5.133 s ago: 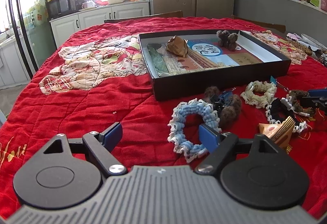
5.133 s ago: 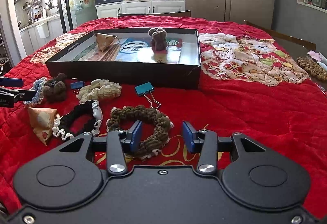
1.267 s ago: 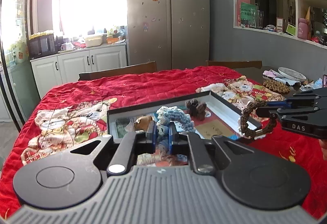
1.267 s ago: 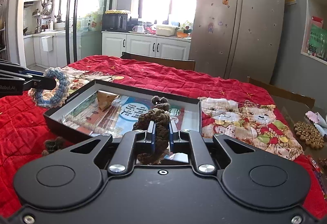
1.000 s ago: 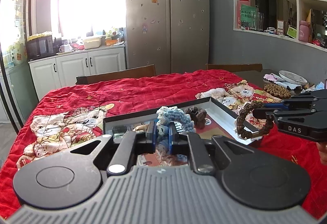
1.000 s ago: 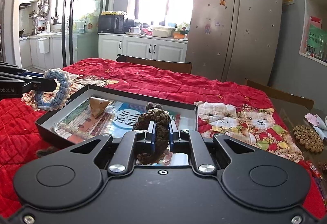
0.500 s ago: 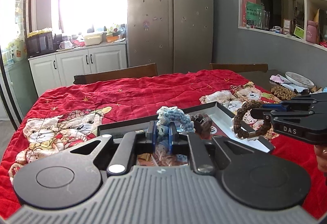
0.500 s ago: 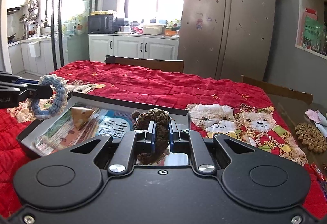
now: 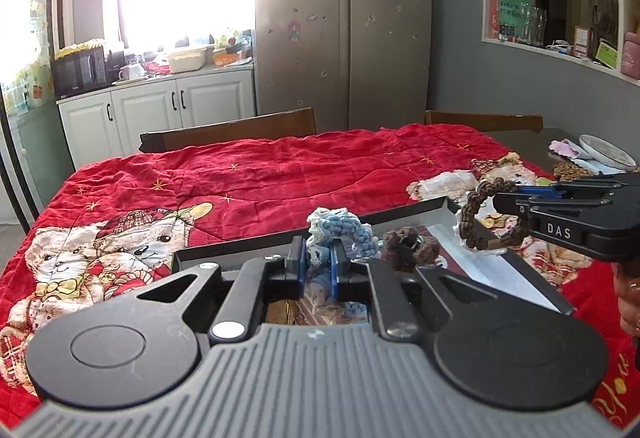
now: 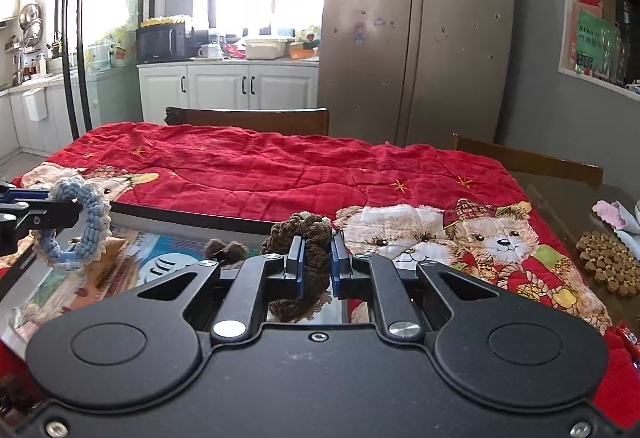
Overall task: Organize objects
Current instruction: 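Carry both scrunchies up and over the open black box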
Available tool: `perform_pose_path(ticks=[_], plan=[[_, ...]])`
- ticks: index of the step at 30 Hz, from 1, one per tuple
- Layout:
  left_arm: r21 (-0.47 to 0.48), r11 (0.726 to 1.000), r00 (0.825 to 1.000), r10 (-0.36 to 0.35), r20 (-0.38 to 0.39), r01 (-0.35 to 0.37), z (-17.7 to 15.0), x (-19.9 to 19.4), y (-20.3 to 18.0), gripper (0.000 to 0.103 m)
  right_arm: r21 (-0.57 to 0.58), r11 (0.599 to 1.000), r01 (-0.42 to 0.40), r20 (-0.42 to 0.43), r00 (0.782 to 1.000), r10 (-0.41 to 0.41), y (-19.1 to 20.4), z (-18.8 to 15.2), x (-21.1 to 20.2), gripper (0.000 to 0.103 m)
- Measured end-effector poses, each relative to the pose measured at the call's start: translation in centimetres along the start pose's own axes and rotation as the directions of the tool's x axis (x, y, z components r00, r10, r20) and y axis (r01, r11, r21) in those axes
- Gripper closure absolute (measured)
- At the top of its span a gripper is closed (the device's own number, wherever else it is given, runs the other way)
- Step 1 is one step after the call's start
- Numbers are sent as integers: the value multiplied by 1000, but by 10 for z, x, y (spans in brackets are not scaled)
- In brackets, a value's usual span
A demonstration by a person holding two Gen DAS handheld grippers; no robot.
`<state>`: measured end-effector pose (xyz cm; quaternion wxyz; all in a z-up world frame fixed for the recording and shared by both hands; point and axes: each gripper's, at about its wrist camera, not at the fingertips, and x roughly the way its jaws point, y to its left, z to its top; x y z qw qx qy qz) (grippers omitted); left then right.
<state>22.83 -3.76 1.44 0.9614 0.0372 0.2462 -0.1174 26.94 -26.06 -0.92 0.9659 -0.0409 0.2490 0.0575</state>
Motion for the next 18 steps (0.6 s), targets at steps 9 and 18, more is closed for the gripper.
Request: perform_pose_path(ticks=[9, 18], plan=[[-11, 1000, 1000, -1, -29, 1, -3, 31, -1, 88, 25, 1000, -2, -52, 999, 4, -2, -5, 40, 91], [-8, 1000, 999, -2, -54, 2, -7, 55, -4, 88, 33, 999, -24, -87, 996, 26, -2, -11, 61, 91]])
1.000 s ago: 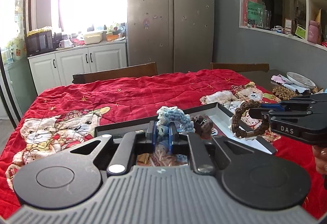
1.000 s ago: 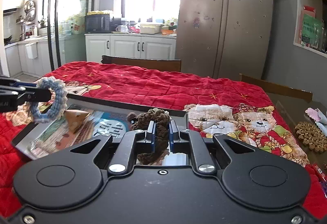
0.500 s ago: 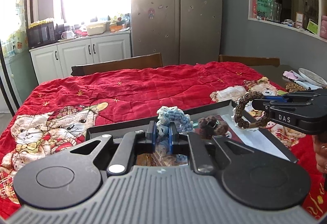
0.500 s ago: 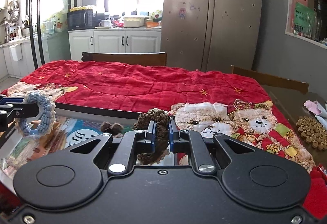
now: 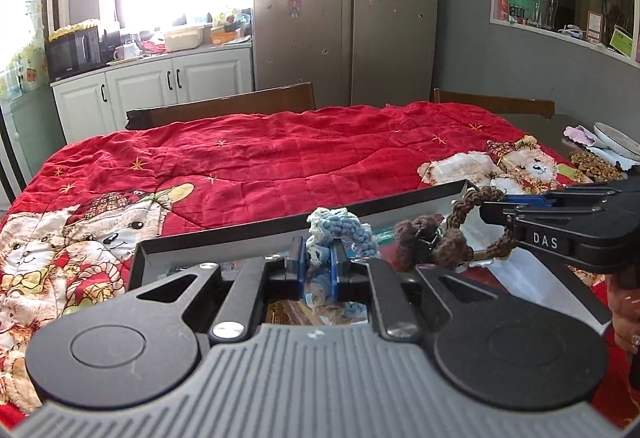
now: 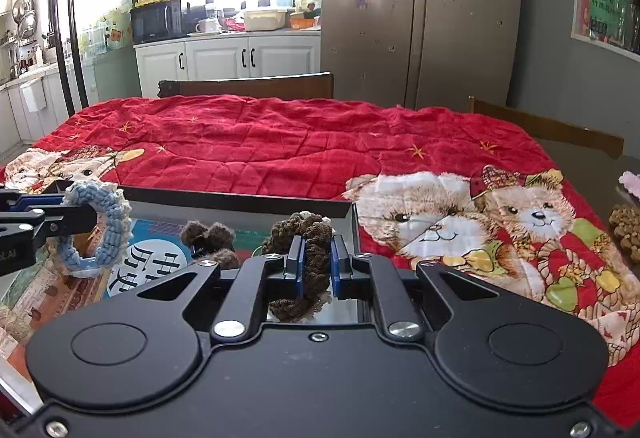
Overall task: Organize objects
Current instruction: 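Carry both scrunchies up and over the open black box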
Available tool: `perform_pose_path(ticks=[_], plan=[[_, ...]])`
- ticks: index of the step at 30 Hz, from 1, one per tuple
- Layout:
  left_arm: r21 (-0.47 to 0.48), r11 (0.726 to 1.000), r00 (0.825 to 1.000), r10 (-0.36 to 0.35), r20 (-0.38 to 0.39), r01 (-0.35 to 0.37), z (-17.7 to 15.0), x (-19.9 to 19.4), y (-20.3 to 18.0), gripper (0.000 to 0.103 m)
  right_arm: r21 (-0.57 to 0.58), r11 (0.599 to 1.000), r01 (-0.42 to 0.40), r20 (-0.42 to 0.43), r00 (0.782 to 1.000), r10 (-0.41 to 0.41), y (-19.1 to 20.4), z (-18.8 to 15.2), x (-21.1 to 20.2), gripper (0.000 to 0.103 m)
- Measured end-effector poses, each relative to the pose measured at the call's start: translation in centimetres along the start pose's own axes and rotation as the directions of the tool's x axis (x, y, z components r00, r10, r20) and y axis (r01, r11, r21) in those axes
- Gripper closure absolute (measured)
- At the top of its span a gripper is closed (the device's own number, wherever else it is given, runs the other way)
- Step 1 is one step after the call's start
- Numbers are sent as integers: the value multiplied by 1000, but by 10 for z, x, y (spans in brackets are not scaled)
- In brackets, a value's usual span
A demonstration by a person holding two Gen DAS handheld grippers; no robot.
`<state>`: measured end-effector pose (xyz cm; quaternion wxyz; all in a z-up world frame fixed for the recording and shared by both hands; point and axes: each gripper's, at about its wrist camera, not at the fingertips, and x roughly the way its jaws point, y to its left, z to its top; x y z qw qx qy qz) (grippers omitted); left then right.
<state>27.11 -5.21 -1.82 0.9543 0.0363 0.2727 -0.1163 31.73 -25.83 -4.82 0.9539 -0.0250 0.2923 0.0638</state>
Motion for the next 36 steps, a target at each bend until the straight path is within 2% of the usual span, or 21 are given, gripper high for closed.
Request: perform_pose_path(ticks=[18, 36], plan=[[49, 999, 998, 15, -55, -12, -7, 23, -8, 87, -12, 1000, 13, -80, 997, -14, 1, -7, 21, 91], [60, 998, 989, 44, -140, -36, -8, 36, -9, 87, -60, 998, 0, -109, 994, -6, 8, -8, 27, 90]])
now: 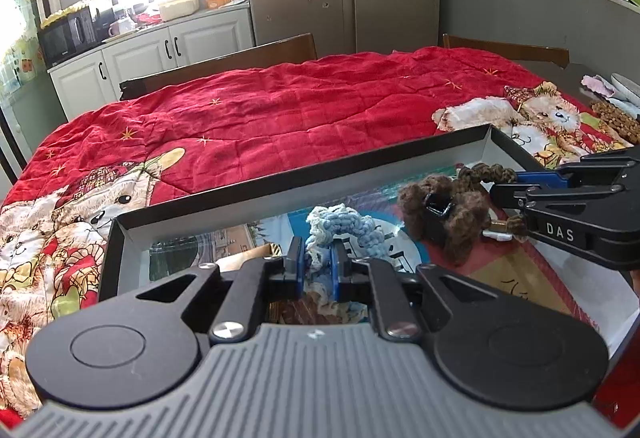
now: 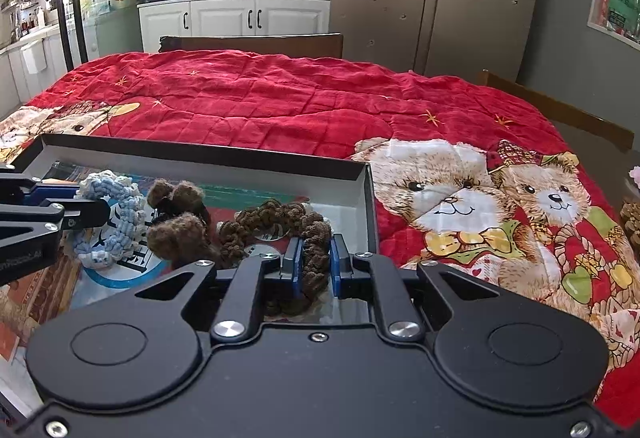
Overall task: Organize objects
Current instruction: 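Carry both scrunchies up and over the open black box, then open both tools to release the scrunchies into the box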
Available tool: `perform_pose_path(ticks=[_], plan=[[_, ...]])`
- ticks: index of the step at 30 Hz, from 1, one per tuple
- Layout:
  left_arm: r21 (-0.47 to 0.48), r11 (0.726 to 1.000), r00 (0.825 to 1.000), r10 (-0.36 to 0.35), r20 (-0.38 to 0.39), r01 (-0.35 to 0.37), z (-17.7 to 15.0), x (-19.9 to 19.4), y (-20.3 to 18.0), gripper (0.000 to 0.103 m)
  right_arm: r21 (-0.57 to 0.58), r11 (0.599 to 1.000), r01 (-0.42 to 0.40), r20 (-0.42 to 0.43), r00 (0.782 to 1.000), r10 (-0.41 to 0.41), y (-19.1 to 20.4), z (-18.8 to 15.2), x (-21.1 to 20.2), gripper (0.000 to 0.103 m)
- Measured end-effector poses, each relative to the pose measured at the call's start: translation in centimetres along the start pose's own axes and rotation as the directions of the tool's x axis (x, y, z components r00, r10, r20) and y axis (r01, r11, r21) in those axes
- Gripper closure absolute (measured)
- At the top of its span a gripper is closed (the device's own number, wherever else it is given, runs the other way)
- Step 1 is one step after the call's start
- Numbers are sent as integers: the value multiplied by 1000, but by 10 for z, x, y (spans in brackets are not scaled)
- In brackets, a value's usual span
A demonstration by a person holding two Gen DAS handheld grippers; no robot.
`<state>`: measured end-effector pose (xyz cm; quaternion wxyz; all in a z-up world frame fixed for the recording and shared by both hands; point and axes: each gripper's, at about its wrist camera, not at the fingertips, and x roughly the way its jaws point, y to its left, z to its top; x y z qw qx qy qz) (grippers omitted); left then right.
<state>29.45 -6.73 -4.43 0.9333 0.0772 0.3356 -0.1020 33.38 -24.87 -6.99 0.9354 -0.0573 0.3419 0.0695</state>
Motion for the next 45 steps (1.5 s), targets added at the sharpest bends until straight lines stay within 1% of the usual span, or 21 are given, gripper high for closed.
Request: perform_pose_path(ticks=[8, 14, 16, 18, 19, 25, 28, 29, 30, 31, 34, 36, 41, 43, 45], plan=[[-2, 1000, 1000, -6, -18, 6, 0, 3, 0, 86, -7, 1000, -12, -10, 1000, 12, 1, 0, 2, 90], [-2, 1000, 1000, -6, -19, 6, 0, 3, 1, 82, -10, 1000, -18, -12, 1000, 17, 1, 0, 2, 90], [-2, 1000, 1000, -7, -19, 7, 0, 3, 1, 79, -13, 1000, -19, -13, 1000, 19, 1, 0, 2, 89], [-3, 1000, 1000, -7, -18, 7, 0, 3, 1, 69, -13, 1000, -19, -12, 1000, 19, 1, 0, 2, 89], [-4, 1000, 1000, -7, -16, 7, 0, 3, 1, 67, -14, 1000, -20, -13, 1000, 19, 2, 0, 2, 89], [0, 1000, 1000, -4, -9, 4, -1, 2, 1, 65, -18, 1000, -21, -10, 1000, 21, 2, 0, 1, 87], [1, 1000, 1000, -5, -9, 5, -1, 3, 1, 65, -26, 999, -28, -4, 1000, 28, 3, -1, 0, 80], [0, 1000, 1000, -5, -9, 5, -1, 3, 1, 65, -34, 999, -26, 2, 1000, 26, 4, -1, -2, 72], [0, 1000, 1000, -4, -9, 4, -1, 3, 1, 64, -43, 999, -21, 13, 1000, 22, 5, -1, -3, 68], [1, 1000, 1000, -4, -8, 4, -1, 2, 1, 64, -49, 998, -25, 16, 1000, 26, 7, -1, -4, 66], [0, 1000, 1000, -6, -8, 6, -1, 2, 1, 63, -52, 999, -14, 32, 999, 15, 7, -2, -6, 65], [3, 1000, 1000, -5, -5, 5, -1, 2, 1, 63, -42, 999, 1, 47, 999, 1, 5, -2, -8, 60], [5, 1000, 1000, -6, 10, 6, -1, -1, 0, 62, -29, 1000, 4, 86, 996, -1, 3, -3, -14, 60], [4, 1000, 1000, -5, 23, 4, -1, -3, 0, 60, -22, 1000, 5, 105, 994, -2, 3, -3, -17, 60], [-2, 1000, 999, 5, 39, -5, -1, -6, 0, 54, -15, 1000, 1, 124, 992, 1, 1, -3, -20, 60]])
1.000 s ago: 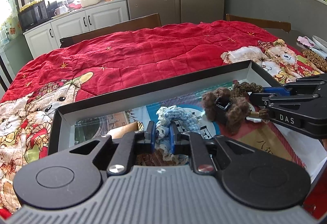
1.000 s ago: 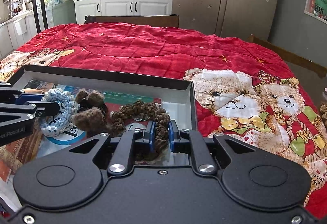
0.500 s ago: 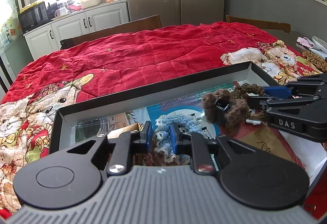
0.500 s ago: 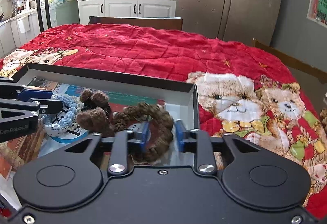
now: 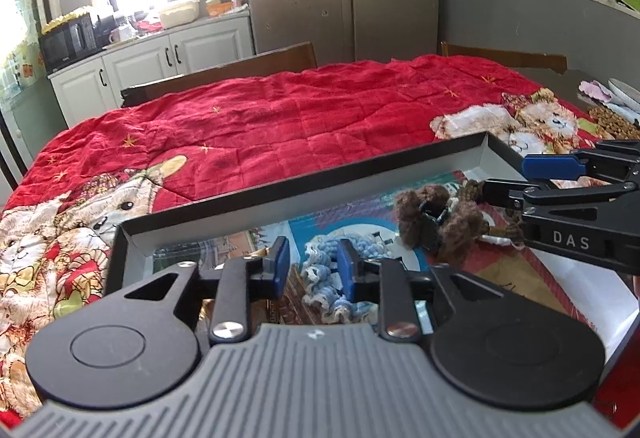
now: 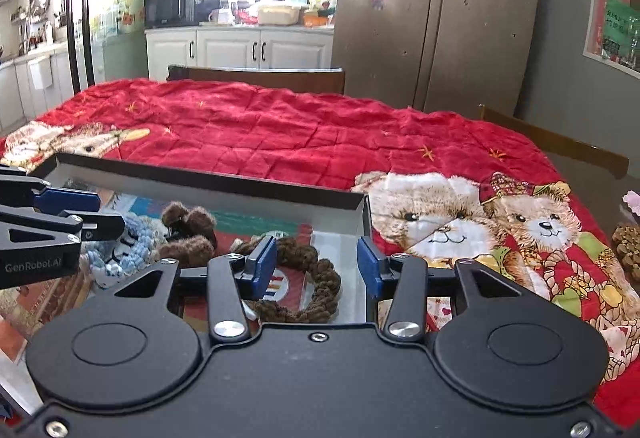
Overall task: Organize objects
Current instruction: 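Open both tools to release the scrunchies into the box, then lift both open tools away from the box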
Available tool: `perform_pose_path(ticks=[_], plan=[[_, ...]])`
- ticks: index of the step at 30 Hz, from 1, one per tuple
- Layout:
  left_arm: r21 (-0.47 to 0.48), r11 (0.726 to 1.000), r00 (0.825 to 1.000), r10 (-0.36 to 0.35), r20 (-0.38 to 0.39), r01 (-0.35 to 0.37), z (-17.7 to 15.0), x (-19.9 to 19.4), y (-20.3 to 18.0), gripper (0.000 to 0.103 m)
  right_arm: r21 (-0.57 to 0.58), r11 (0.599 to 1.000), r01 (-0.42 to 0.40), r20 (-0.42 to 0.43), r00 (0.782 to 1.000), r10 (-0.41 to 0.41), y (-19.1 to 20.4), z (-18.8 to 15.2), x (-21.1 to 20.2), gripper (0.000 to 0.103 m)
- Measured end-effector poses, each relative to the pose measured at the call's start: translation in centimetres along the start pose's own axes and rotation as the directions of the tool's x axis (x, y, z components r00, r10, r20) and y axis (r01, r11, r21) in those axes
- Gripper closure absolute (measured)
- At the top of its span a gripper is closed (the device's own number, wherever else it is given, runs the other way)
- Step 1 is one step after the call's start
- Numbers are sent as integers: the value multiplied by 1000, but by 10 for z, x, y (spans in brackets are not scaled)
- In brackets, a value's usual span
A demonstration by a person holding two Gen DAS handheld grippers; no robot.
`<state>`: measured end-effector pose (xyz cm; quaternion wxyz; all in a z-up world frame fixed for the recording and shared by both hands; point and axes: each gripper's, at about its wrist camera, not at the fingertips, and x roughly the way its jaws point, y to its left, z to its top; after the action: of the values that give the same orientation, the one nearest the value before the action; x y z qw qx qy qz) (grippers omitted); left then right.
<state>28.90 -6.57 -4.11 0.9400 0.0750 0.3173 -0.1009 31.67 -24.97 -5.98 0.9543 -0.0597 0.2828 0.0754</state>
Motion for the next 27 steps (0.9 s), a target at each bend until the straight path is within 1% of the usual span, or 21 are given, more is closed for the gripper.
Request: perform_pose_path(ticks=[3, 7, 9, 11, 12, 13, 14, 15, 16, 17, 18, 19, 20, 21, 23, 25, 27], plan=[[-10, 1000, 1000, 12, 25, -11, 1, -4, 2, 44, 23, 1000, -8, 17, 1000, 7, -3, 0, -4, 60], [-28, 999, 998, 18, 53, -16, 1, -10, 4, 39, 51, 999, -1, 50, 999, -2, -8, 1, -11, 53], [-38, 999, 998, 15, 62, -13, 1, -13, 5, 37, 79, 997, -12, 58, 998, 7, -13, 2, -16, 50], [-47, 999, 997, 13, 73, -9, 0, -18, 5, 36, 108, 994, -34, 76, 997, 26, -18, 3, -20, 49], [-49, 999, 997, 13, 82, -9, 0, -21, 5, 34, 114, 992, -45, 90, 995, 34, -19, 4, -23, 49], [-49, 999, 995, 15, 94, -11, 1, -25, 5, 32, 117, 992, -47, 101, 994, 35, -20, 4, -26, 45], [-46, 999, 994, 20, 110, -15, 1, -30, 4, 28, 118, 992, -45, 111, 993, 32, -21, 4, -29, 40], [-41, 999, 992, 26, 127, -21, 1, -34, 3, 23, 117, 992, -46, 126, 992, 31, -21, 4, -33, 36], [-35, 999, 989, 35, 145, -30, 1, -39, 2, 20, 113, 992, -50, 141, 989, 34, -21, 5, -36, 34], [-27, 999, 986, 43, 162, -39, 2, -43, 0, 16, 108, 993, -52, 156, 987, 35, -20, 5, -40, 28], [-19, 999, 983, 49, 175, -47, 2, -47, -2, 14, 103, 993, -53, 172, 985, 35, -19, 5, -44, 18], [-15, 999, 981, 53, 185, -52, 2, -51, -3, 13, 95, 994, -50, 191, 981, 31, -17, 6, -49, 13], [-14, 998, 980, 56, 192, -55, 2, -54, -4, 10, 85, 995, -43, 207, 978, 25, -15, 6, -54, 5], [-14, 999, 979, 54, 195, -52, 3, -57, -4, 5, 69, 997, -37, 224, 974, 21, -12, 6, -59, 2], [-23, 999, 977, 42, 210, -38, 3, -64, -4, 0, 46, 999, -25, 246, 969, 13, -7, 5, -68, 0], [-35, 999, 974, 33, 222, -26, 3, -70, -2, 0, 51, 999, 7, 279, 960, -21, -2, 2, -79, 0], [-51, 998, 974, 31, 224, -20, 4, -76, 0, 0, 54, 999, 6, 285, 958, -21, 1, 0, -87, 0]])
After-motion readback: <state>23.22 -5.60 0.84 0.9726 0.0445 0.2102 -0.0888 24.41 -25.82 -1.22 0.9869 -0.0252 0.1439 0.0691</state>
